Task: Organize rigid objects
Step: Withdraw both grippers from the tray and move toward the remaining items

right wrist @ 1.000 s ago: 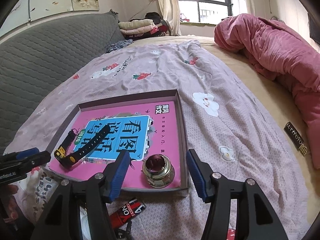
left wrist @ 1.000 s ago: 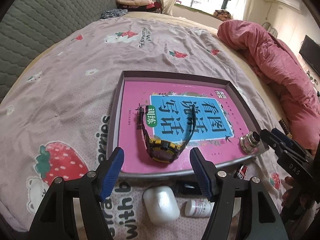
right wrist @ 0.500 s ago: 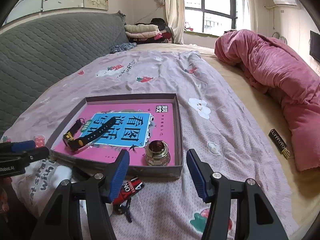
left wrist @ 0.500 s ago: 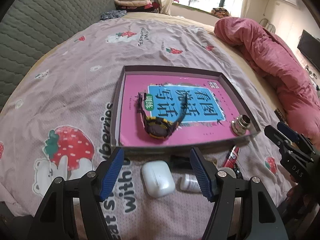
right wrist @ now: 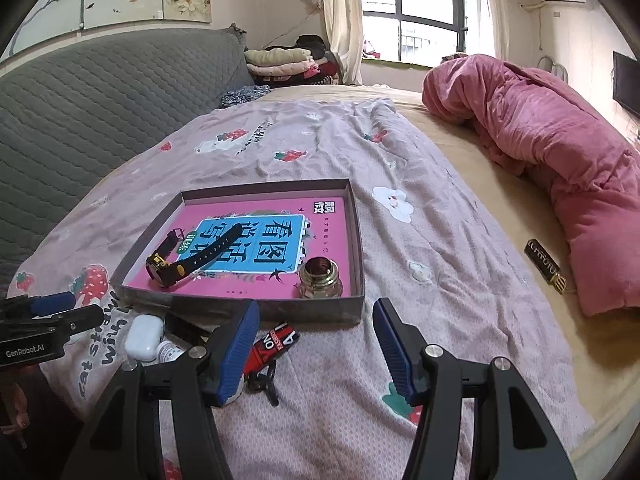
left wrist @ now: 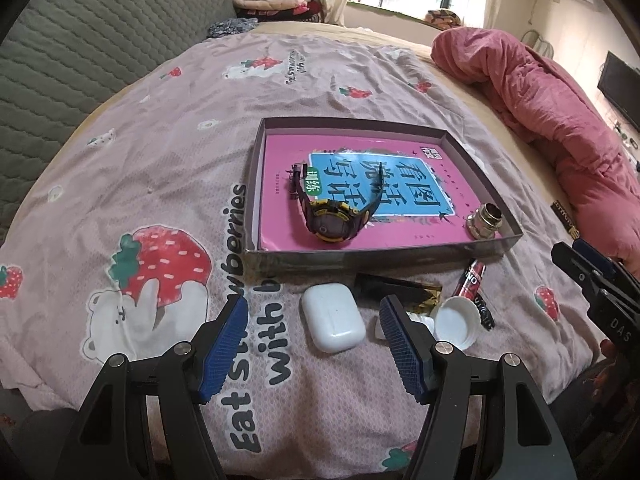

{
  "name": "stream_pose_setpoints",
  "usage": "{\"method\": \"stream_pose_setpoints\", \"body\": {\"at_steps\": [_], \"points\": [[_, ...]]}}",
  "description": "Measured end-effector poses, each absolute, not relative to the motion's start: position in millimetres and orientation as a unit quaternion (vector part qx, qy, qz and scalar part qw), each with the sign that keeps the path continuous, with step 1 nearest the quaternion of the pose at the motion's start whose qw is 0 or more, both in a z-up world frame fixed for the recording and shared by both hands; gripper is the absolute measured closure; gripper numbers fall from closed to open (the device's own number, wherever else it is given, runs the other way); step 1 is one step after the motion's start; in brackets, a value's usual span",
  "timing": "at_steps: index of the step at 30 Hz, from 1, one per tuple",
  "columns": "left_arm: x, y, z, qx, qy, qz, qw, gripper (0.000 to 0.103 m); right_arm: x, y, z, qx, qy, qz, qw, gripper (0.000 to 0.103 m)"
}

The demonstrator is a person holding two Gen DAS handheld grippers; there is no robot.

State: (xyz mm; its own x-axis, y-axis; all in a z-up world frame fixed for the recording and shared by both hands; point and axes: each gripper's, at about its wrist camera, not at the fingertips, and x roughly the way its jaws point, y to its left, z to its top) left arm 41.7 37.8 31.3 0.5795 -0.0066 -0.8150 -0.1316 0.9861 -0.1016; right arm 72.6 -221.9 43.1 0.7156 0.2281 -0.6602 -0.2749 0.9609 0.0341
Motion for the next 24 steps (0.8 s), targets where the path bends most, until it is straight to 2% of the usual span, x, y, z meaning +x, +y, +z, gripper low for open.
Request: {"method": "stream_pose_setpoints", "body": {"at_steps": [24], "points": [[34.8, 25.2, 16.0, -0.065, 0.502, 0.014, 0.862, 0.033, 51.3, -215.0, 27.5, -0.059, 0.399, 0.151, 0.903, 0.044]]}}
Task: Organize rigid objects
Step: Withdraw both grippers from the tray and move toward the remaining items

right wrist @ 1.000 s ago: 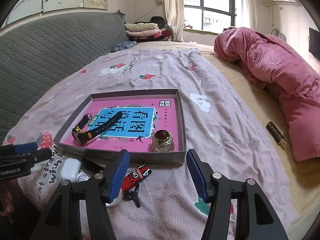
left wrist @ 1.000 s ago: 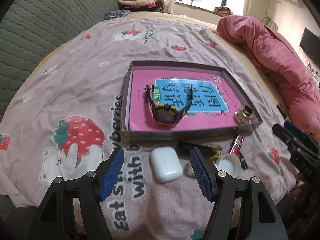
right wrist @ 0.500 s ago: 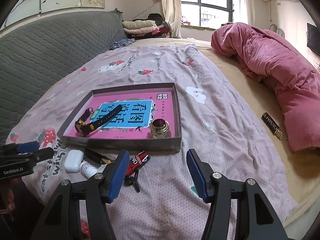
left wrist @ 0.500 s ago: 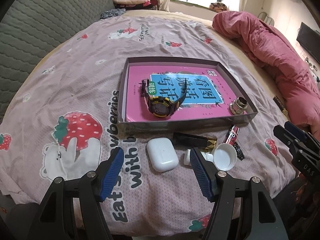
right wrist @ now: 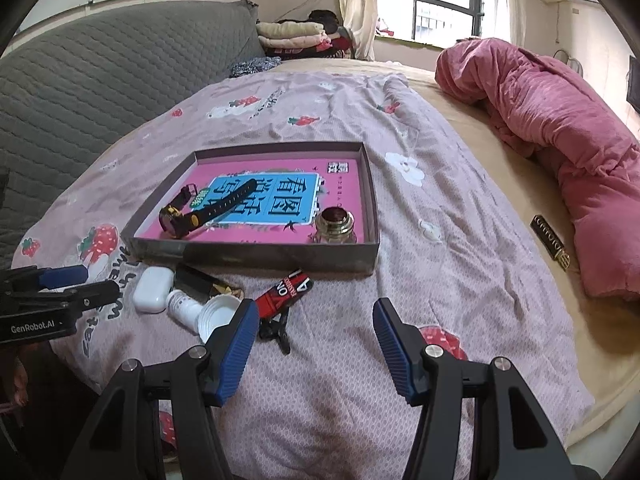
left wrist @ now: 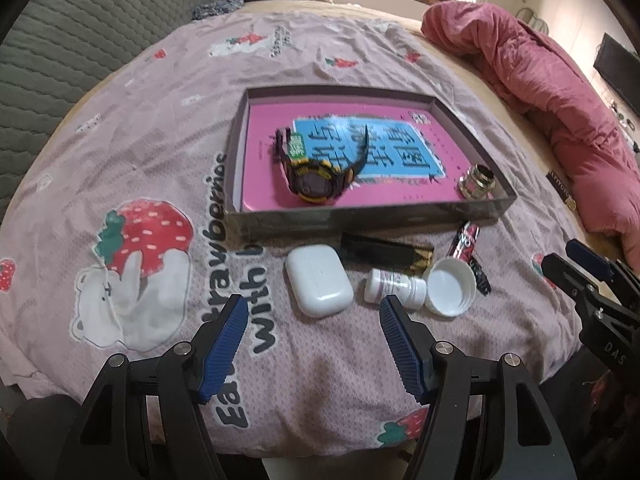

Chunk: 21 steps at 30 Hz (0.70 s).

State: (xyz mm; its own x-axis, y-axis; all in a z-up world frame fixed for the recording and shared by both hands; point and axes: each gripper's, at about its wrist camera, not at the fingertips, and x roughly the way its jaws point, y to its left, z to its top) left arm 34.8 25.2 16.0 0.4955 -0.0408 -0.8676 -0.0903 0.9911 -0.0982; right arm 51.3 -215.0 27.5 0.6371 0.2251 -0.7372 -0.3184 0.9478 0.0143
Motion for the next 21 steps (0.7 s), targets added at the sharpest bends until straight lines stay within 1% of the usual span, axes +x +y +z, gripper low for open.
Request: {"method": "stream_pose_setpoints", "body": {"at_steps": [5, 21], "points": [[35.9, 22.1, 4.5, -0.061, 0.524, 0.01, 0.85, 0.033, 52.4, -212.5, 20.7, -0.067, 0.412, 0.15, 0.896, 0.044], [37.7, 16.1, -8.4, -0.056, 0.55, 0.002, 0.833, 0.033, 52.8, -202.6, -0.5, -0.093, 0.453, 0.159, 0.872, 0.044]]}}
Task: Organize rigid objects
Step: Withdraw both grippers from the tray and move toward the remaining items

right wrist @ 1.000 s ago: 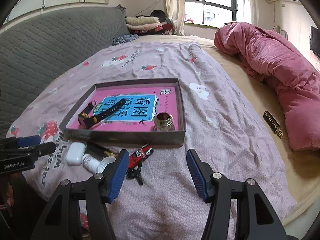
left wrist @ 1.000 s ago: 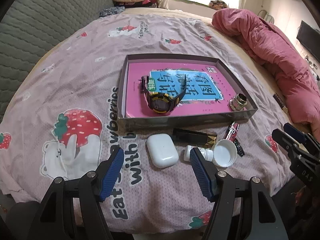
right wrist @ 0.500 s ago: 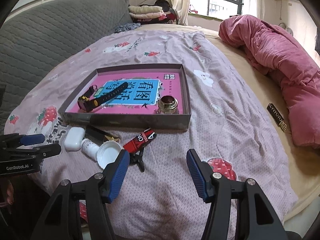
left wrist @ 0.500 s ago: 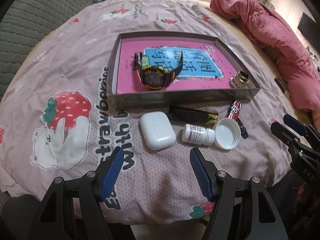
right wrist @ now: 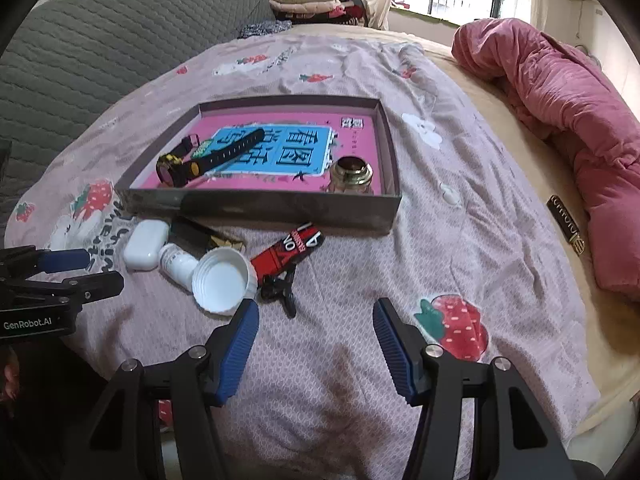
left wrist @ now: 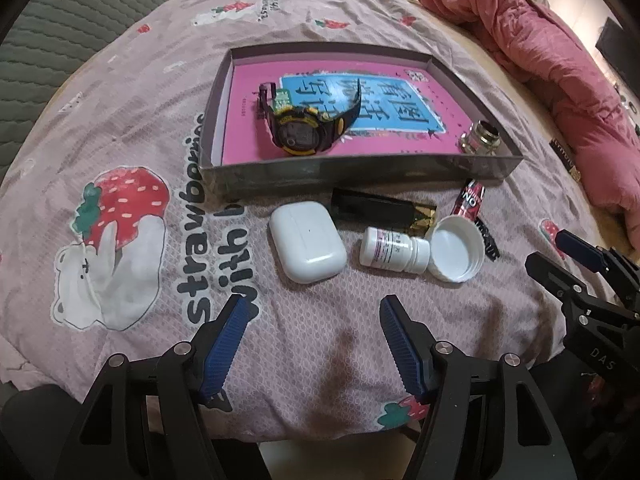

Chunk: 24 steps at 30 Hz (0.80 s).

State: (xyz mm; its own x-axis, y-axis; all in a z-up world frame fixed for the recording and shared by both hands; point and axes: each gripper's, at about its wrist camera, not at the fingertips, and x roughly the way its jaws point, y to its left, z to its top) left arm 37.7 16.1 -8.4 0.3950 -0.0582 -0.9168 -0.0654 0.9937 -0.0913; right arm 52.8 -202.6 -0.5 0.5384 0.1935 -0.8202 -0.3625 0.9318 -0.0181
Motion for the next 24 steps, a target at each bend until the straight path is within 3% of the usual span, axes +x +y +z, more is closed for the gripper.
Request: {"method": "stream_pose_setpoints", "body": {"at_steps": [24], "points": [[47.8, 15.6, -30.1, -0.07, 0.566, 0.01, 0.822, 0.033, 61.5, -192.7, -25.7, -0.1, 0.485, 0.174, 0.851, 0.044]]}}
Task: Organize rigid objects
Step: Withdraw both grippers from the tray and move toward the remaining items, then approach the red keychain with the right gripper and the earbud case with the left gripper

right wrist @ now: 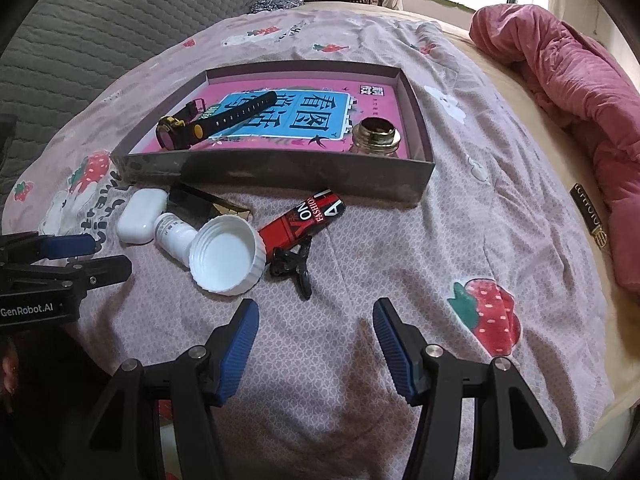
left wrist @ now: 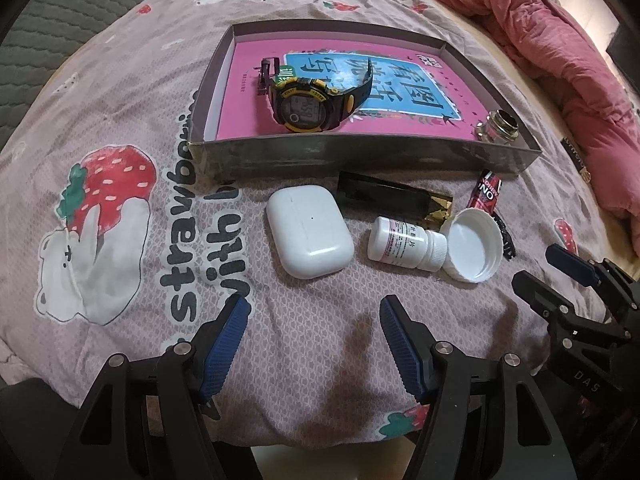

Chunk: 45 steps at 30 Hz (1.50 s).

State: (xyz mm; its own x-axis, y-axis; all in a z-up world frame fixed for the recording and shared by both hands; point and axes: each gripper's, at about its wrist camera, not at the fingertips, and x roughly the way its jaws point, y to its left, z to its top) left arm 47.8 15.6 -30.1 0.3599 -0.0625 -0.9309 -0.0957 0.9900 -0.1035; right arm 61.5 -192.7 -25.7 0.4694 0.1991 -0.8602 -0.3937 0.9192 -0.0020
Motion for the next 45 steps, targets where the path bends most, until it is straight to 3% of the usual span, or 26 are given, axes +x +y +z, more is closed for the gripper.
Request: {"method": "stream_pose_setpoints", "body": {"at_steps": [33, 45], "points": [[77.9, 20.0, -44.6, -0.075, 0.555, 0.019, 0.829, 0.033, 94.8, -182.8, -49.9, -0.072, 0.489, 0.175, 0.851, 0.044], [88.4, 23.7, -48.0, -0.081, 0.55, 0.03, 0.831, 0.033, 100.4, -191.7, -49.6, -0.073, 0.486, 0.152, 0.858, 0.058]]}}
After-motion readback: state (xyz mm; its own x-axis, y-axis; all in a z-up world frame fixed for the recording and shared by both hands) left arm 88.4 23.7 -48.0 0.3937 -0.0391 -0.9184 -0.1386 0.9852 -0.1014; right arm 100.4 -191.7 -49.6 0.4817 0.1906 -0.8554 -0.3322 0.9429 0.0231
